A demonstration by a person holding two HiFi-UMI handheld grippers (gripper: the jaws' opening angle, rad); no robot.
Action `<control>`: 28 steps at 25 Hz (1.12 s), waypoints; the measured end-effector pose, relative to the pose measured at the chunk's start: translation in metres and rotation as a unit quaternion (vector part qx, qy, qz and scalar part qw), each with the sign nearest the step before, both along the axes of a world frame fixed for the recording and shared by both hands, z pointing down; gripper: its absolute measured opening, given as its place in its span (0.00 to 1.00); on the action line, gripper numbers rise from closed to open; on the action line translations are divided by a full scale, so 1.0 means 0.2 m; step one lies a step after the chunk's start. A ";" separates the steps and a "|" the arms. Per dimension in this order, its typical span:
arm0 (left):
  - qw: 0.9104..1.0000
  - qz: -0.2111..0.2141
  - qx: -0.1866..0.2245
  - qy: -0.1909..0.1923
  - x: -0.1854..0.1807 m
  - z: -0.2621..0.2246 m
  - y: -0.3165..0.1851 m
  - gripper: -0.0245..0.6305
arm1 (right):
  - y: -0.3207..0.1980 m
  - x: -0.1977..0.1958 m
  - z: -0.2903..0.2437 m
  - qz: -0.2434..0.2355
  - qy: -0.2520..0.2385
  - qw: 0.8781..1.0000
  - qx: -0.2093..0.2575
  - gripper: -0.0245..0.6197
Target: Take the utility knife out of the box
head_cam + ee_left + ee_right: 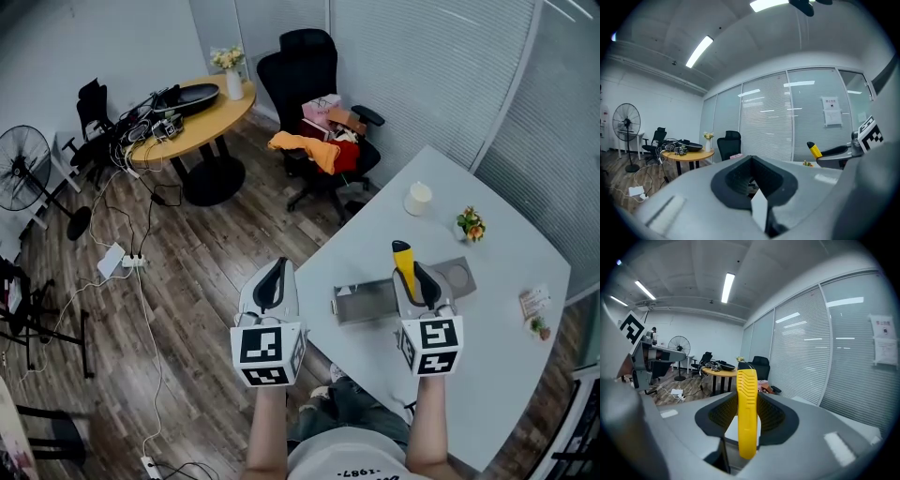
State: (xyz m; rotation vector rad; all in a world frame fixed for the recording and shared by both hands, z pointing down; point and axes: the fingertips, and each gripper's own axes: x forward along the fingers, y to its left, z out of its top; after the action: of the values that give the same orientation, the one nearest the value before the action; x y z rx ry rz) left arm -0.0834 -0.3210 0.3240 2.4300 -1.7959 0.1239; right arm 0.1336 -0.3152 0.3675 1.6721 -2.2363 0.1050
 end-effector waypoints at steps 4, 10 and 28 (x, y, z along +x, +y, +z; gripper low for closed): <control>1.000 -0.002 0.011 0.003 0.00 -0.04 0.00 0.04 | 0.00 0.02 -0.06 0.005 -0.009 1.000 0.018 0.29; 1.000 -0.005 0.028 0.004 0.00 -0.11 0.00 0.04 | 0.01 0.04 -0.13 0.017 -0.020 0.999 0.041 0.29; 0.999 -0.013 0.032 0.005 -0.03 -0.11 0.00 0.04 | 0.00 0.12 -0.22 0.041 -0.047 0.995 0.073 0.29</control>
State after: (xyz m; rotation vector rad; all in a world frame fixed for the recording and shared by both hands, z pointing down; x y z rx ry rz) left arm -0.0892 -0.3216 0.3014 2.4437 -1.8548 0.0524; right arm 0.1576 -0.3152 0.3238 1.8730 -2.2925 0.0422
